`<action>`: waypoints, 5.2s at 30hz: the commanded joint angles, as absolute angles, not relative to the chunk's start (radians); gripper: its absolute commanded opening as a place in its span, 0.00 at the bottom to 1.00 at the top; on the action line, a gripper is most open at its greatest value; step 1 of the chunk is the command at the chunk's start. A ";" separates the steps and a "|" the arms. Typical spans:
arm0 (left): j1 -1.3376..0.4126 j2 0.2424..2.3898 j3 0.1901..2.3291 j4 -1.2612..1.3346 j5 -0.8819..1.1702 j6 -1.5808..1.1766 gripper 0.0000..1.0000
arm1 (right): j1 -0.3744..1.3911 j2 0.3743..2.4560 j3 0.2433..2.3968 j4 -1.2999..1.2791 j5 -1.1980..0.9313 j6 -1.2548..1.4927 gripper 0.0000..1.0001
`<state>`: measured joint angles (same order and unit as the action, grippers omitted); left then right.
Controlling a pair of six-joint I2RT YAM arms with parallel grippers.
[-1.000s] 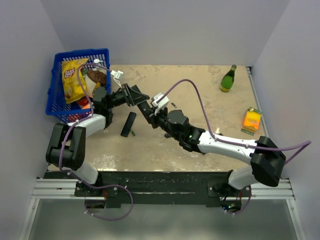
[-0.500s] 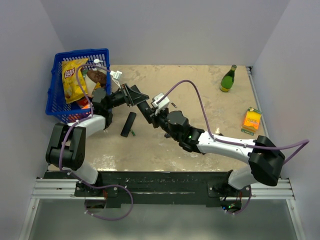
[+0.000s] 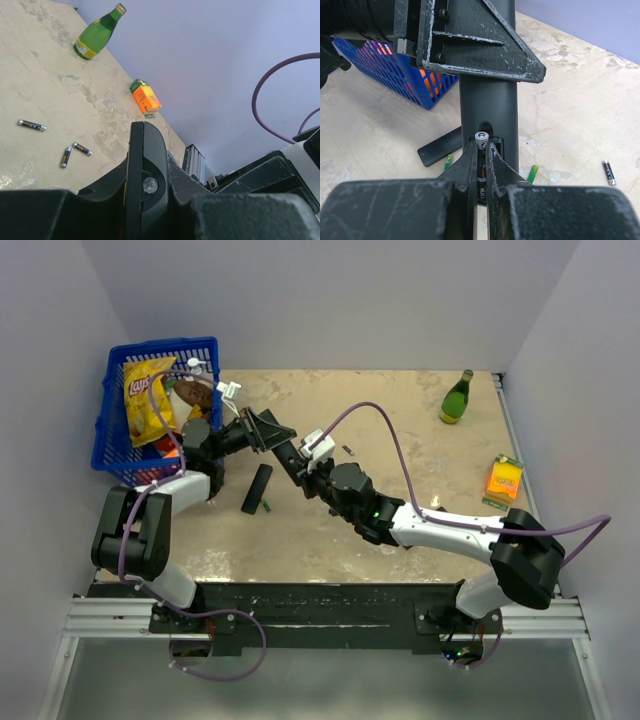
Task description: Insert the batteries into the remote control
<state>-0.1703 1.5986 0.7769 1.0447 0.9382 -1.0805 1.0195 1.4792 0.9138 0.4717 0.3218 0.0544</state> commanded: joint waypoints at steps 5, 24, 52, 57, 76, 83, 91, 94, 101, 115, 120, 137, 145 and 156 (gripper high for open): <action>-0.163 1.569 0.758 1.117 0.928 -1.109 0.00 | 1.023 1.474 0.936 0.443 0.327 0.069 0.03; -0.161 1.580 0.742 1.187 0.928 -1.150 0.00 | 1.025 1.480 1.020 0.357 0.331 0.107 0.23; -0.161 1.588 0.742 1.204 0.934 -1.160 0.00 | 1.023 1.473 1.063 0.298 0.322 0.104 0.35; -0.161 1.588 0.744 1.207 0.937 -1.163 0.00 | 1.022 1.463 1.089 0.275 0.322 0.098 0.40; -0.161 1.589 0.738 1.252 0.940 -1.184 0.00 | 1.002 1.453 1.281 -0.102 0.465 0.377 0.80; -0.161 1.591 0.733 1.292 0.942 -1.206 0.00 | 0.907 1.416 1.214 -0.077 0.275 0.521 0.81; -0.161 1.589 0.732 1.305 0.942 -1.212 0.00 | 0.859 1.413 1.157 -0.005 0.101 0.589 0.82; -0.161 1.589 0.730 1.307 0.942 -1.213 0.00 | 0.851 1.416 1.141 0.029 0.068 0.610 0.82; -0.161 1.591 0.730 1.313 0.942 -1.218 0.00 | 0.842 1.420 1.123 0.064 0.023 0.638 0.81; -0.161 1.594 0.729 1.330 0.943 -1.227 0.00 | 0.827 1.424 1.083 0.092 0.026 0.661 0.73; -0.161 1.594 0.726 1.341 0.943 -1.235 0.00 | 0.819 1.434 1.080 0.104 0.008 0.670 0.72; -0.161 1.594 0.719 1.373 0.939 -1.253 0.00 | 0.818 1.437 1.048 0.120 -0.012 0.684 0.71; -0.161 1.618 0.693 1.428 0.916 -1.342 0.00 | 0.807 1.420 1.014 0.129 0.028 0.707 0.71; -0.166 1.651 0.747 1.200 0.884 -1.269 0.00 | 0.765 1.460 1.017 0.156 0.038 0.690 0.71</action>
